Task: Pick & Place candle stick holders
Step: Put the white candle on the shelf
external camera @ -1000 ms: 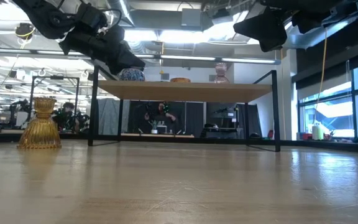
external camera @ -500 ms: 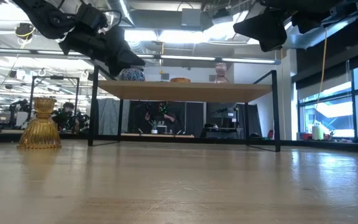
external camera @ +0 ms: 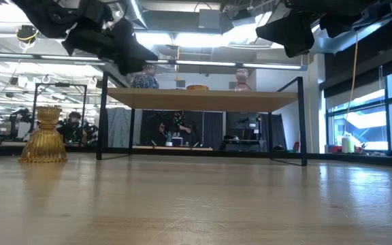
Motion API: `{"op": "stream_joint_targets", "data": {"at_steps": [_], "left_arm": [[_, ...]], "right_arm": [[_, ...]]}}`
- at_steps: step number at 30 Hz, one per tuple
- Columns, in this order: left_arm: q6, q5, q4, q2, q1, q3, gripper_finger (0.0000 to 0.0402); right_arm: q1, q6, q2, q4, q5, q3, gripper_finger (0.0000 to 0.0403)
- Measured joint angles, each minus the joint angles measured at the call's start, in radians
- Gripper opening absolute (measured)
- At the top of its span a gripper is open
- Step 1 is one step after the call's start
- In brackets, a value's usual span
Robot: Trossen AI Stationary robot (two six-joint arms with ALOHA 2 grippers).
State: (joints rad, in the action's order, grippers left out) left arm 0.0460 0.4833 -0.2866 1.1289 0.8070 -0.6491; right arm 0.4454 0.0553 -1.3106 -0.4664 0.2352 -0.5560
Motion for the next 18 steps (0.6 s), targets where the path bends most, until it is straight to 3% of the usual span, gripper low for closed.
{"op": "stream_joint_targets", "data": {"at_steps": [11,14,18], "left_arm": [[0.015,-0.122,0.007,-0.165,0.0,0.0,0.0304],[-0.029,-0.042,0.017,-0.218,-0.001,0.0,0.0304],[-0.097,0.17,0.101,-0.282,-0.032,-0.001,0.0304]], "right_arm": [[0.0,0.0,0.0,0.0,0.0,0.0,0.0321],[0.0,0.001,0.0,0.0,0.0,0.0,0.0321],[0.0,0.008,0.0,-0.001,0.0,0.0,0.0321]]}}
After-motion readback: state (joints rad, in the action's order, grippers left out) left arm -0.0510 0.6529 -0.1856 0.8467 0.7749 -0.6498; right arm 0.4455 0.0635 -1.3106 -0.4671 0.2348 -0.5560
